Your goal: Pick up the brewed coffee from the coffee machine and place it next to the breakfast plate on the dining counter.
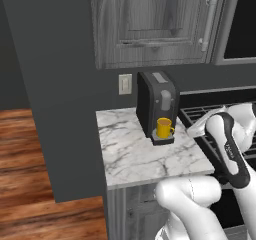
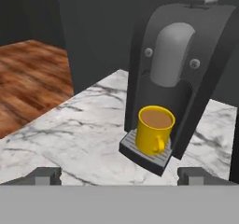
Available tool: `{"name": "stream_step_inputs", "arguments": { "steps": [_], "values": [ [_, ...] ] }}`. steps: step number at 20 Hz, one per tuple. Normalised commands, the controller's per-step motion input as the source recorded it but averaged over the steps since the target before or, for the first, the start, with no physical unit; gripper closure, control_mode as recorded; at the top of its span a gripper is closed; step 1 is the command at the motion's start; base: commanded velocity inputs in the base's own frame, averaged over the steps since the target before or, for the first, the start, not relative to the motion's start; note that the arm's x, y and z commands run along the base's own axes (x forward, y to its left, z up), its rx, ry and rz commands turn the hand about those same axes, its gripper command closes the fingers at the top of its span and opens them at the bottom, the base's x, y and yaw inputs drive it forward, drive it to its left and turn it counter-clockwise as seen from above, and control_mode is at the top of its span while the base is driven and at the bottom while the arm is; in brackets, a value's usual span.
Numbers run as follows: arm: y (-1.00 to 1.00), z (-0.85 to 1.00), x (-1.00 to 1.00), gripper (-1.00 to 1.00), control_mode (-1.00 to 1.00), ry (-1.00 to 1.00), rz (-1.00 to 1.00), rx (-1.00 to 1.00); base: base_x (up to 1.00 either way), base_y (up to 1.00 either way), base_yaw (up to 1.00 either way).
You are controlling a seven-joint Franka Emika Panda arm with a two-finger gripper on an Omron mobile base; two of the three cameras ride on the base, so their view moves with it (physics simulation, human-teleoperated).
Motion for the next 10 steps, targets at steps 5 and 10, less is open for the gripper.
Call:
{"name": "stream_step_inputs", "arguments": {
  "steps": [5, 10],
  "values": [
    [0.0, -0.16, 0.34, -1.0, -1.0, -0.04, 0.13, 0.16, 0.0, 0.0, 0.0],
    [-0.01, -0.26, 0.23, -1.0, -1.0, -0.05, 0.1, 0.06, 0.0, 0.0, 0.0]
  ]
}}
